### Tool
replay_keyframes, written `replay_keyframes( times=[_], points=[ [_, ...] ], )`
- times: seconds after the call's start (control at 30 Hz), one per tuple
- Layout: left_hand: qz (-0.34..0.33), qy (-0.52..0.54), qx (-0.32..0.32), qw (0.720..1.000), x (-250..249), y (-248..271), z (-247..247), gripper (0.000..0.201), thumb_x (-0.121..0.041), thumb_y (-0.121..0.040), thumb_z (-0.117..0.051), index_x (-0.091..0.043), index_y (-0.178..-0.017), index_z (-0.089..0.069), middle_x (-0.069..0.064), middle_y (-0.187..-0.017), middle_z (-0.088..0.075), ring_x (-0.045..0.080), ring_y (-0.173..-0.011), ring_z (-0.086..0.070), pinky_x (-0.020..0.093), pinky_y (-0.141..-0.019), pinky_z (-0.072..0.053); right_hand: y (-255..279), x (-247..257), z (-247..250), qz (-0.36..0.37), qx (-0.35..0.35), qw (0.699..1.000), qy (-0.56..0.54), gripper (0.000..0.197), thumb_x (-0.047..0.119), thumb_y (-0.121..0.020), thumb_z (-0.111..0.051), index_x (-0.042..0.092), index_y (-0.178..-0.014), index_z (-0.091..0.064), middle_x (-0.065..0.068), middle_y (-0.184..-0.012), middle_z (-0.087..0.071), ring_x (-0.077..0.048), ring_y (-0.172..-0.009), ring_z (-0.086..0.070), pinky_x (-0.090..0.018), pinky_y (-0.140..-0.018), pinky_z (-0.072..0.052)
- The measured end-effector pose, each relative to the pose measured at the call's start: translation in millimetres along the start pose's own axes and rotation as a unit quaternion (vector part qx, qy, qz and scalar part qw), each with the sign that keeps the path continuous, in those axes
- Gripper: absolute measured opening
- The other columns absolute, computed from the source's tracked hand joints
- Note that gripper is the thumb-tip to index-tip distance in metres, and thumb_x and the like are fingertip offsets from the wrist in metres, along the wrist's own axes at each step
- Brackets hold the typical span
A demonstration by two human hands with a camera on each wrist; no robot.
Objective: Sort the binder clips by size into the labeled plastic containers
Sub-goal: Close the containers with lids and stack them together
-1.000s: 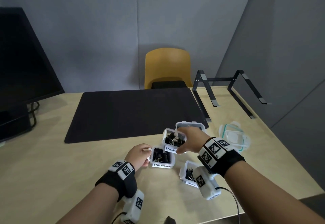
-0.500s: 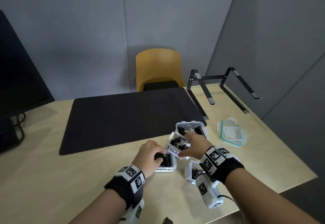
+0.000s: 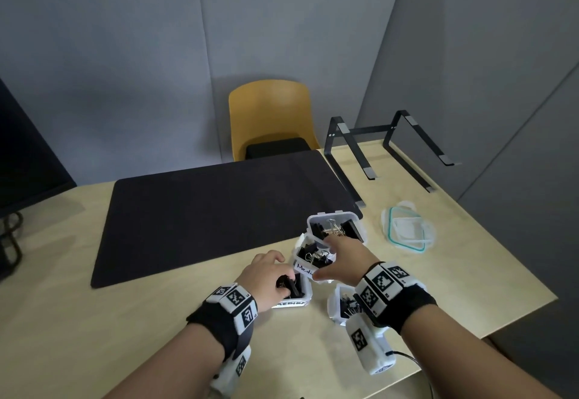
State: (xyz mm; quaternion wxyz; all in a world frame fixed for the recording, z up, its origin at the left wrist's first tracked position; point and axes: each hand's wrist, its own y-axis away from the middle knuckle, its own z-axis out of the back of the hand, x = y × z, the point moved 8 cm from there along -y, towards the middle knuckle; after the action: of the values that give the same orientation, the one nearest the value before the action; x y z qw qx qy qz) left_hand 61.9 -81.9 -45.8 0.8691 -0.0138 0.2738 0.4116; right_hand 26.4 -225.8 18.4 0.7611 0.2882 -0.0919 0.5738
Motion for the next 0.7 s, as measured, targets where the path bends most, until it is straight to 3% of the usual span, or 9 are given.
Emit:
replay_keyframes(
  times=[0.2,0.3,0.43,0.53,0.7],
  points=[
    [-0.001,0.058,-0.05,0.997,5.8,2.7,10.9,0.009,-0.03,-0.083,-0.062,-0.028,-0.089,-0.056,-0.013,-0.114,-0.046,0.011,-0.114,-0.039,0.024,-0.095,-0.037,1.7,-0.2,1.4,0.006,0.0,1.0,-0.006,0.058,0.033,-0.071,-0.077,0.017,-0.121,-0.053,0.006,-0.106,-0.055,-0.011,-0.092,-0.052,-0.023,-0.079,-0.043],
    [0.001,0.085,-0.077,0.993,10.1,5.6,15.5,0.007,-0.03,-0.083,-0.063,-0.028,-0.087,-0.058,-0.016,-0.107,-0.046,0.009,-0.114,-0.039,0.02,-0.093,-0.033,2.6,-1.2,2.9,0.007,-0.004,1.0,-0.003,0.058,0.034,-0.07,-0.077,0.019,-0.121,-0.054,0.007,-0.104,-0.054,-0.011,-0.093,-0.053,-0.024,-0.079,-0.045],
    [0.022,0.1,-0.108,0.989,16.2,6.5,18.3,0.014,-0.034,-0.085,-0.064,-0.024,-0.095,-0.064,-0.016,-0.108,-0.045,0.007,-0.111,-0.04,0.018,-0.092,-0.03,3.5,-2.1,5.4,0.009,-0.007,1.0,-0.007,0.062,0.035,-0.07,-0.077,0.018,-0.124,-0.052,0.008,-0.105,-0.052,-0.011,-0.096,-0.051,-0.027,-0.087,-0.046],
    [0.03,0.088,-0.127,0.987,16.0,8.6,18.2,0.014,-0.038,-0.086,-0.062,-0.024,-0.088,-0.061,-0.016,-0.106,-0.044,0.005,-0.108,-0.039,0.017,-0.088,-0.031,3.7,-1.6,8.0,0.012,-0.012,1.0,-0.013,0.062,0.034,-0.07,-0.078,0.018,-0.124,-0.053,0.006,-0.11,-0.056,-0.009,-0.096,-0.049,-0.026,-0.088,-0.045],
    [0.04,0.063,-0.129,0.989,18.0,12.9,15.0,0.026,-0.045,-0.081,-0.064,-0.02,-0.077,-0.059,-0.016,-0.105,-0.045,0.005,-0.109,-0.038,0.018,-0.088,-0.033,3.3,0.8,10.1,0.016,-0.012,0.999,-0.027,0.06,0.032,-0.071,-0.078,0.018,-0.123,-0.053,0.011,-0.101,-0.05,-0.009,-0.094,-0.05,-0.024,-0.084,-0.043]
  ],
)
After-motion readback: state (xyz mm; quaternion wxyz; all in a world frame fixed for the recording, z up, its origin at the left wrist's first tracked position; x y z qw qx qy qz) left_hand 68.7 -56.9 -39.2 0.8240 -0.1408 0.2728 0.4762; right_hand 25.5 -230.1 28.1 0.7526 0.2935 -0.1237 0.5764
